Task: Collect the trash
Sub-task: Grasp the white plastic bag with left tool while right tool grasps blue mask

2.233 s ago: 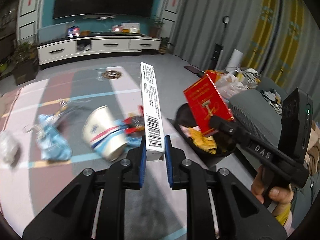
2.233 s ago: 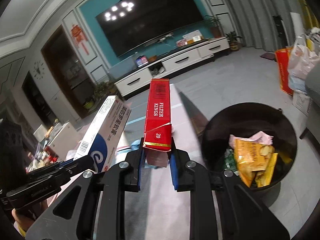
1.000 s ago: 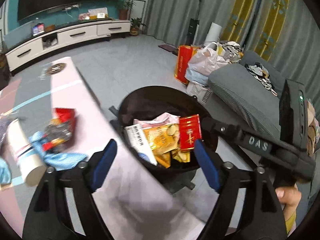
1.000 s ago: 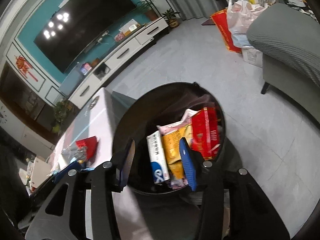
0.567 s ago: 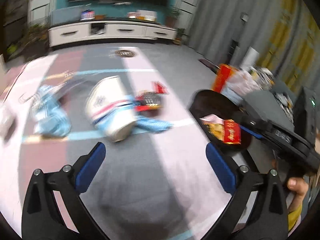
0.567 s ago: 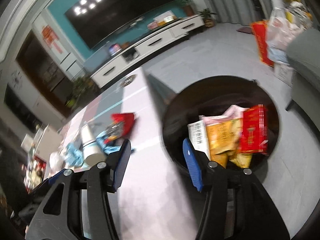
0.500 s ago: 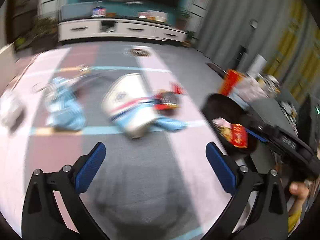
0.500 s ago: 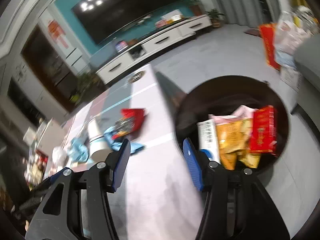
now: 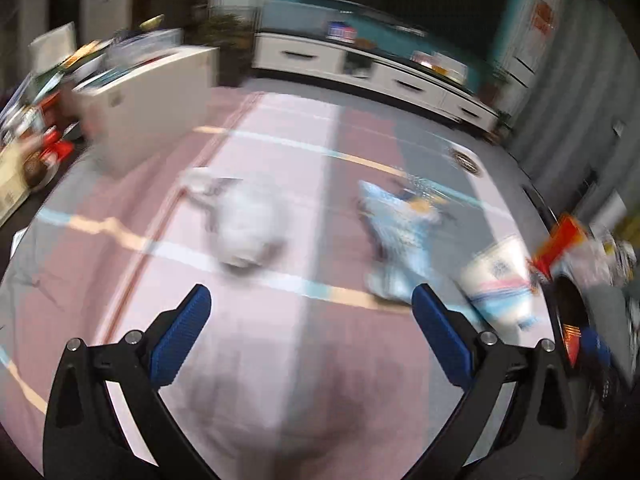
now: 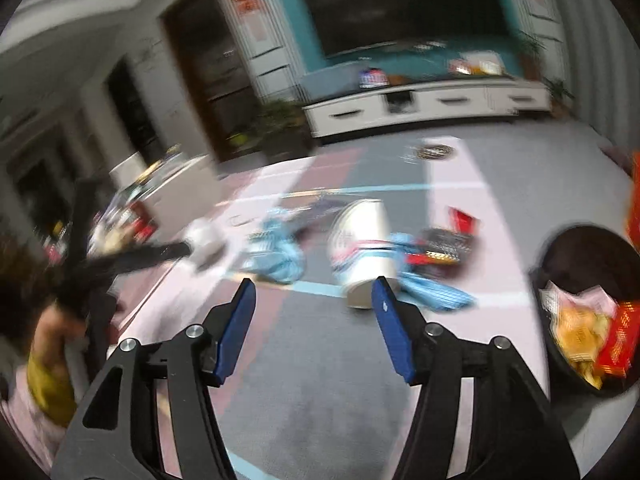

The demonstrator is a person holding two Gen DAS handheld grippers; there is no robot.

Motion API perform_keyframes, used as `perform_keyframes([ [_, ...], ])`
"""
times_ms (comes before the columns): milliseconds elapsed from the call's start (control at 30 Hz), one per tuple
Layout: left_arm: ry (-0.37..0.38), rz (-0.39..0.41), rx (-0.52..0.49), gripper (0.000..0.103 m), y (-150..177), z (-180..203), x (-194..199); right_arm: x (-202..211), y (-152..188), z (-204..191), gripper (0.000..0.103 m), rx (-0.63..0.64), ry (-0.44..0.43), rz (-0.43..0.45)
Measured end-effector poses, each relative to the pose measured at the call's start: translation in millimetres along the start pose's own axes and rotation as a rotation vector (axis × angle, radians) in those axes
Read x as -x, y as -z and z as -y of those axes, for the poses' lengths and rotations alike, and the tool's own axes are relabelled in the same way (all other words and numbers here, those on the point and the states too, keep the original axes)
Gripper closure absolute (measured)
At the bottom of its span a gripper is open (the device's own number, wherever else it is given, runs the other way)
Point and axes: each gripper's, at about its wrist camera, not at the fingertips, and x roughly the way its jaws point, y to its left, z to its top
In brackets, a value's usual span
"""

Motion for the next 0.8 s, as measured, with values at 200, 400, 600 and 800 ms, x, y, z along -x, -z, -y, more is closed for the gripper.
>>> perform_keyframes([
  [200, -0.019, 0.024, 0.118, 0.003, -20.0, -44.1, -22.5, -47.4, 1.8, -36.2, 0.041, 0.067, -0.021, -0.104],
  [400, -0.067, 0.031, 0.107, 0.003, -24.2, -36.5, -41.0, -84.2, -1.6, -55.0, 0.041, 0.075, -0.012, -0.144],
  [600, -0.096, 0.051, 0.095, 0.012, -33.1, -34.0, -56.0, -126.5, -17.5, -69.4, 0.041, 0.096, 0.060, -0.171],
  [800, -0.089, 0.001, 0.088, 0.037, -31.0, -37.0, -74.9, -172.3, -29.8, -74.6, 0.041, 0.132, 0.154, -0.231],
])
